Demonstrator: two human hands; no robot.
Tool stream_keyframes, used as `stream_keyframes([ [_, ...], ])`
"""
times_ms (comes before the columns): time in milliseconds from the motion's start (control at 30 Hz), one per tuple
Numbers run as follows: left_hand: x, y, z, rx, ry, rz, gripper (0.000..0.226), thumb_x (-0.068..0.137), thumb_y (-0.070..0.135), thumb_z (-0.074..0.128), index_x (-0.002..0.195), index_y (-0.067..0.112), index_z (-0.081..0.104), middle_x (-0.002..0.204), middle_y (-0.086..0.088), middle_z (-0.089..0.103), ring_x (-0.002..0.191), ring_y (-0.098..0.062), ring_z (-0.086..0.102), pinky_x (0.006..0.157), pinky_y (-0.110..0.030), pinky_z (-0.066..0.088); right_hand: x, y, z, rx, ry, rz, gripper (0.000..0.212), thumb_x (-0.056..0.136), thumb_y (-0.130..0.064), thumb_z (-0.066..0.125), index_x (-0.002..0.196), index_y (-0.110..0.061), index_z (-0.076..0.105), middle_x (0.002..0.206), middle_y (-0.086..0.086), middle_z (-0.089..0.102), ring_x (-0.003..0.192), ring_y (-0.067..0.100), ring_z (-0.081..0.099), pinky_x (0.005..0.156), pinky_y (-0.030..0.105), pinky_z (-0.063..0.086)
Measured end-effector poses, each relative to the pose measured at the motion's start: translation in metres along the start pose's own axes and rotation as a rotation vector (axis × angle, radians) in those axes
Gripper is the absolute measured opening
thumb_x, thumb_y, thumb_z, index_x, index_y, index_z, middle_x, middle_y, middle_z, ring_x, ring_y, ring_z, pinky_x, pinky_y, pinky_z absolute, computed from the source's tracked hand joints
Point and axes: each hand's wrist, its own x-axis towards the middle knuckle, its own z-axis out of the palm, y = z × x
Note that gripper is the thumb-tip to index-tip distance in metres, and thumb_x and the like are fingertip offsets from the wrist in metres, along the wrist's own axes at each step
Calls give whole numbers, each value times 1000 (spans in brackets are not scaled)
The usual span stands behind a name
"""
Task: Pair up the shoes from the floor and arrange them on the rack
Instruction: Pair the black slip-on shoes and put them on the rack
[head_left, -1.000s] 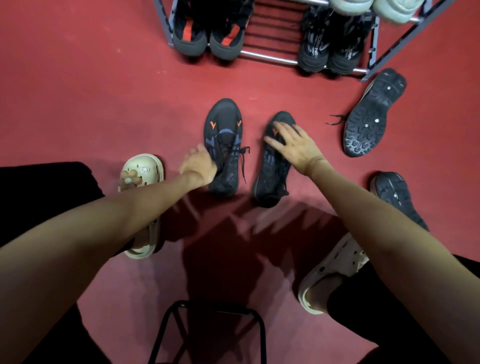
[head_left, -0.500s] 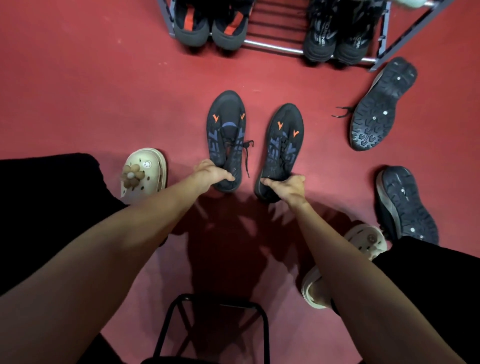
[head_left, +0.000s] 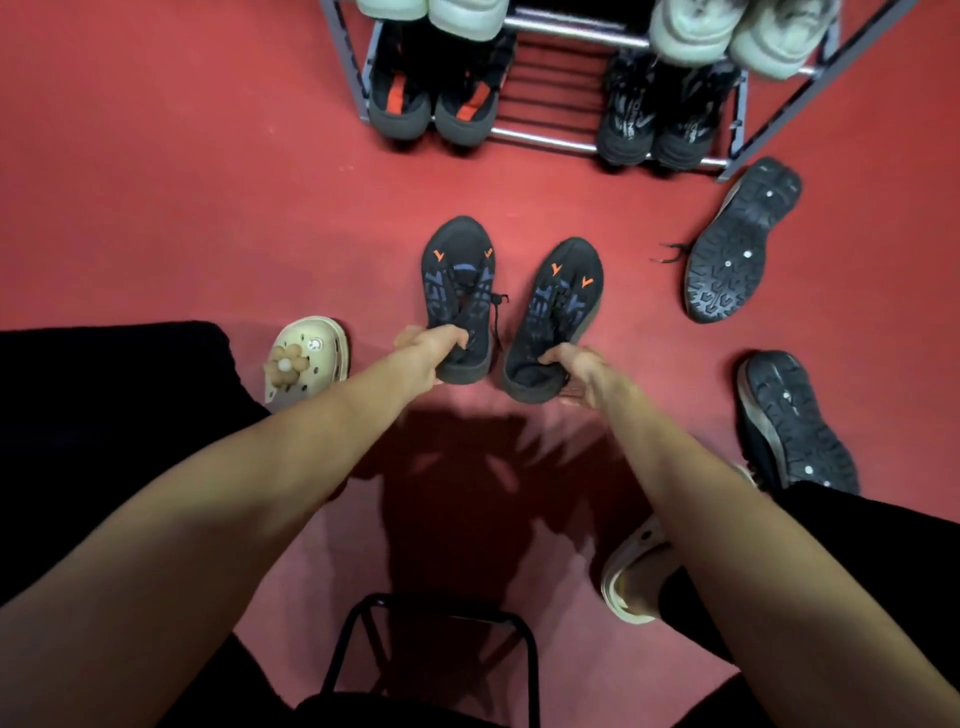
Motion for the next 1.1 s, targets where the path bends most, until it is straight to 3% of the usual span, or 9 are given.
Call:
stream_keyframes([
  [133,-38,40,-10,-14,-29,108,23,80,-1,58,94,11,44,76,-7,56,59,-17,57,34,-23,50,-43,-30,-12,58,-20,-65,8,90,-7,54,94,-13,52,73,6,57,57,17,53,46,19,49],
  [233,-71,64,-23,-13,-54,140,21,80,-4,56,93,10,48,77,-10,57,59,-19,57,45,-31,53,-76,-51,-26,118,22,-159,10,89,-3,53,94,-12,52,85,12,60,69,25,58,69,36,53],
  [333,-109,79,-38,34,-67,242,33,78,-4,61,105,7,44,90,-12,61,61,-17,58,46,-27,53,-115,-68,-39,138,57,-240,11,90,-5,50,96,-14,50,73,6,54,61,19,53,57,29,44],
  [433,-148,98,-53,51,-102,345,52,79,-4,62,128,-3,43,104,-14,62,70,-18,62,61,-34,55,-152,-82,-49,154,87,-381,21,90,-8,48,110,-14,48,77,4,55,62,16,54,55,28,43],
  [600,-216,137,-82,15,-168,487,46,82,-4,61,127,-6,52,109,-17,67,87,-24,66,79,-41,56,-206,-105,-59,201,126,-653,23,86,-10,50,109,-10,54,93,8,60,69,15,57,49,19,45],
  [767,-266,171,-106,-49,-191,628,22,84,0,62,106,-2,63,89,-11,70,70,-14,67,68,-33,59,-254,-140,-63,238,194,-836,25,81,-15,53,103,-3,56,99,16,59,86,25,57,63,31,44],
  [933,-296,206,-125,-100,-216,730,7,87,1,60,83,4,64,59,0,68,52,-5,64,81,-36,55,-290,-181,-65,278,233,-990,31,75,-20,52,99,-1,61,98,14,60,87,23,58,74,33,45],
  [1000,-305,219,-130,-119,-227,763,10,89,0,57,80,4,60,32,5,53,30,2,50,80,-34,53,-298,-198,-64,331,186,-1024,21,77,-16,51,94,-7,59,91,14,60,78,21,58,68,30,43],
  [1100,-310,246,-131,-149,-208,797,14,89,0,57,76,4,56,25,6,45,24,1,45,72,-31,55,-309,-230,-57,376,138,-1055,9,81,-11,50,82,-8,59,74,8,62,65,20,58,59,27,44],
])
